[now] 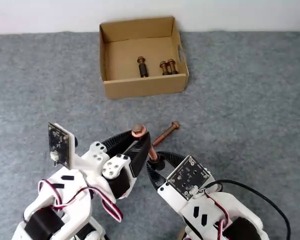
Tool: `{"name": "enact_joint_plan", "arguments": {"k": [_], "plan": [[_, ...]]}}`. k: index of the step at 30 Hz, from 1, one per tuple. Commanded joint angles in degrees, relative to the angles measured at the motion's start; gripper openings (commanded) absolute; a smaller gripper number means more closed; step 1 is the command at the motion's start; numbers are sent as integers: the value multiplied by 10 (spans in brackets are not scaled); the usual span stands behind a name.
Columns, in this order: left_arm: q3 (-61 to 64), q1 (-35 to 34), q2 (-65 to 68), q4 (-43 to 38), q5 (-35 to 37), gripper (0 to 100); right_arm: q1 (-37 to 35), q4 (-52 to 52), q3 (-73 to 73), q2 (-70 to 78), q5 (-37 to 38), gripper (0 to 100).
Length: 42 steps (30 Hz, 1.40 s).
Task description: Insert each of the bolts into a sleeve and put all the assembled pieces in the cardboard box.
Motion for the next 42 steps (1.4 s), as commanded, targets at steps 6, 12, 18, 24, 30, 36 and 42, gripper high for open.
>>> {"name": "enact_joint_plan", "arguments": {"k": [6, 12, 18, 24, 30, 36, 42], "plan": [[-3, 17, -5, 86, -6, 4, -4, -14, -35, -5, 5, 8], [-1, 53, -3, 137, -12, 5, -4, -14, -35, -5, 5, 8], [37, 55, -2, 194, -56, 135, -4, -14, -35, -6, 5, 8], [39, 51, -5, 230, -56, 230, -4, -13, -34, -7, 4, 8], [-7, 22, -4, 240, -59, 229, -2, -8, -33, -9, 2, 8], [-43, -39, -6, 239, -82, 208, 29, -7, -31, -6, -12, 8], [-39, -116, -6, 239, -118, 2, 108, -7, -31, -5, -87, 8]]}}
